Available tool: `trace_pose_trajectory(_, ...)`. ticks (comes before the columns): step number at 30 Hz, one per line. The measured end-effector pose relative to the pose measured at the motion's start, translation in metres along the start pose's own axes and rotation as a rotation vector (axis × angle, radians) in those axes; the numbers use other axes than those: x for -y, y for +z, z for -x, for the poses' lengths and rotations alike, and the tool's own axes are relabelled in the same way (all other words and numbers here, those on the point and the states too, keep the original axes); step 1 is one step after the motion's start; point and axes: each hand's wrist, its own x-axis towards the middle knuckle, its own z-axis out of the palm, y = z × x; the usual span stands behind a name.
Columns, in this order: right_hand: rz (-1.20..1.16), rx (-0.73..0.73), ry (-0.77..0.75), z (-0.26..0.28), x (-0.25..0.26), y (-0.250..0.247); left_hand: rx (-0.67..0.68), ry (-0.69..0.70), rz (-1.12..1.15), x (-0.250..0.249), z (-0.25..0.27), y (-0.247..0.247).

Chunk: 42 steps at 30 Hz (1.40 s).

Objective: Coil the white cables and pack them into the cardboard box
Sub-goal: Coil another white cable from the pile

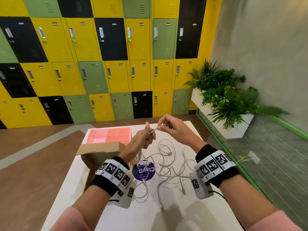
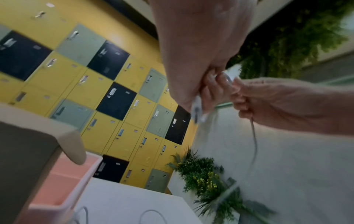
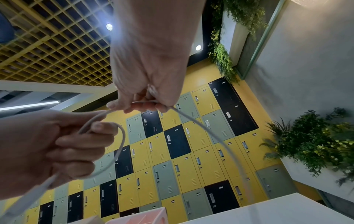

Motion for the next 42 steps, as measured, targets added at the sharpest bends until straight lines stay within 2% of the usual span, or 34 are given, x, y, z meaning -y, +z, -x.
trace_pose_trajectory(6,0.029,0.016,0.034,0.002,-0.01,0.008,0.146,-0.148,0.418,-0.013,0.004,-0.004)
trace_pose_trajectory(12,-0.005,0.108,0.048,0.003,-0.01,0.015,0.136,-0.198,0.392,-0.016,0.006,-0.006)
trace_pose_trajectory(20,-0.053,-0.109,0.093,-0.001,-0.004,0.021,0.121,-0.17,0.584,-0.019,0.01,0.003)
trace_pose_trajectory(25,-0.063,-0.203,0.052,-0.001,-0.002,0.018,0.181,-0.171,0.505,-0.02,0.013,0.004)
trace_pose_trajectory(28,-0.102,-0.212,0.06,-0.001,-0.003,0.017,0.228,-0.191,0.536,-0.02,0.015,0.003)
trace_pose_trajectory(35,-0.182,-0.038,0.199,0.001,-0.013,0.025,0.176,-0.038,0.483,-0.024,0.015,-0.008)
trace_pose_trajectory(38,-0.191,0.011,0.287,0.005,-0.017,0.032,0.149,-0.016,0.468,-0.028,0.014,-0.01)
trace_pose_trajectory(42,-0.121,0.17,0.454,0.009,-0.016,0.045,0.128,0.045,0.377,-0.033,0.011,-0.008)
